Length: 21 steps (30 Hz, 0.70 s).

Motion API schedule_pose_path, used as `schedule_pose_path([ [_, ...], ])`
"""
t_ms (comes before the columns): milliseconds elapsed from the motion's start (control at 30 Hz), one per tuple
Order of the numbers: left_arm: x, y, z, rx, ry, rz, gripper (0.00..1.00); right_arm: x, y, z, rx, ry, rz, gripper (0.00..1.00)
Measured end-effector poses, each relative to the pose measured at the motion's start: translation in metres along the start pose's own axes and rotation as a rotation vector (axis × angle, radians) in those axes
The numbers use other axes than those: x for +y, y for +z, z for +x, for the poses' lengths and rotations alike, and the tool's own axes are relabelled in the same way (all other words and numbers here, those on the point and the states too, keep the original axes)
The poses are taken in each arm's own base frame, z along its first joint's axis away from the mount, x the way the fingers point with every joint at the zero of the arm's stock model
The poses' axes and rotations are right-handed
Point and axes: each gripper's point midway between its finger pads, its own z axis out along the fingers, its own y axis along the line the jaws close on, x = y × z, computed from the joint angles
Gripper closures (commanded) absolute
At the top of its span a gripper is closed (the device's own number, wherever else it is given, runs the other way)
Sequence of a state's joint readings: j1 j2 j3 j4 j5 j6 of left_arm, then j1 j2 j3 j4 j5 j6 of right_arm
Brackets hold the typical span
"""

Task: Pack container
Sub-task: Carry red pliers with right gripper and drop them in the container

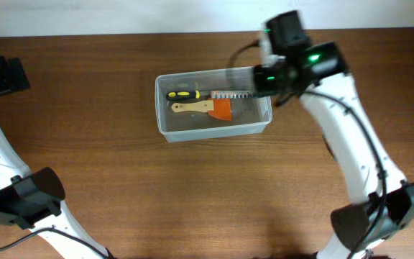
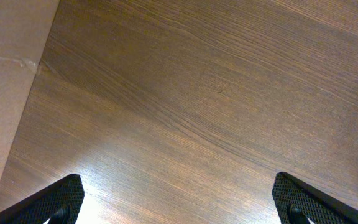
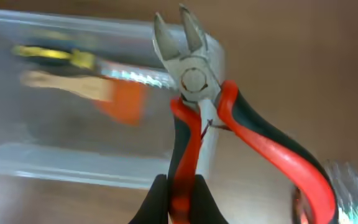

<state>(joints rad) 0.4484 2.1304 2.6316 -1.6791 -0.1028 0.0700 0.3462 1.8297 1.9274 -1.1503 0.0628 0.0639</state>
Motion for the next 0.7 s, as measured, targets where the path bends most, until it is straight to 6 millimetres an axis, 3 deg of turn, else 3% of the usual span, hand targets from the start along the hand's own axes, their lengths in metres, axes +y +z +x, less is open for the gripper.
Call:
schedule_pose_path([
  [133, 0.0, 0.0, 0.0, 0.0, 0.0, 0.002, 0.01, 0.07, -0.001, -0.023, -0.126, -0.296, -0.077, 0.96],
  [267, 0.0, 0.0, 0.0, 0.0, 0.0, 0.002, 0.01, 0.119, 0.019, -0.025, -0.158, -0.547, -0.122, 0.96],
  [433, 0.0, 0.0, 0.0, 0.0, 0.0, 0.002, 0.01, 0.154, 0.077, 0.004, -0.059, -0.781, -0.216, 0.96],
  [600, 0.0, 0.0, 0.0, 0.0, 0.0, 0.002, 0.01, 0.165, 0.133, 0.04, 0.072, -0.876, -0.282, 0.96],
  [633, 0.0, 0.0, 0.0, 0.0, 0.0, 0.002, 0.01, 0.167, 0.141, 0.047, 0.095, -0.887, -0.292, 0.89],
  [700, 0.0, 0.0, 0.0, 0.0, 0.0, 0.002, 0.01, 0.17, 0.15, 0.057, 0.127, -0.906, -0.303, 0.58],
])
